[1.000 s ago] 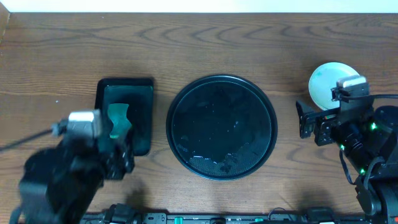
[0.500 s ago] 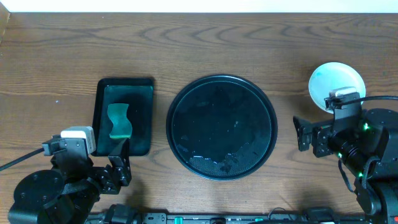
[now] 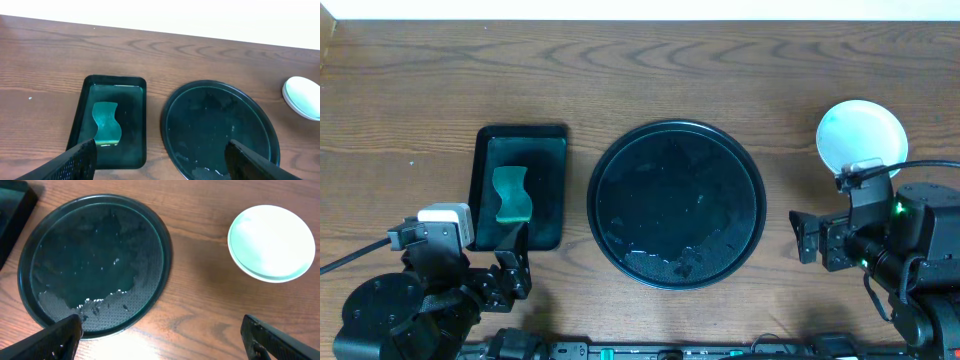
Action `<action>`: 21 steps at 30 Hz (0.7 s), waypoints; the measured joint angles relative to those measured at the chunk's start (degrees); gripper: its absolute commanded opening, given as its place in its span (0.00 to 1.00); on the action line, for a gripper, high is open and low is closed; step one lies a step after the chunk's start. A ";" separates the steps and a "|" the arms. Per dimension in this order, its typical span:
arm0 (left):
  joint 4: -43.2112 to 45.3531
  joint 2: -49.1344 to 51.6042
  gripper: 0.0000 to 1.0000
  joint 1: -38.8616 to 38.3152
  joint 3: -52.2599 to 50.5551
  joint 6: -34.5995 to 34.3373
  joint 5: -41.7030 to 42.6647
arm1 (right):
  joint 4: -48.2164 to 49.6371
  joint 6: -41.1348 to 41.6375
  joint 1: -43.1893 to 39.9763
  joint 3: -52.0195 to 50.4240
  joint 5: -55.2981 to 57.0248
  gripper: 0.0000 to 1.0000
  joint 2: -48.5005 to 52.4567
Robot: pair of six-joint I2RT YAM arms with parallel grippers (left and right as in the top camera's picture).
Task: Clean dirty plates on tray and stack at the side
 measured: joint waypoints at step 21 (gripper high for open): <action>17.09 -0.76 0.82 0.42 -7.50 0.33 -10.16 | -0.15 0.00 0.00 0.00 0.00 0.99 0.02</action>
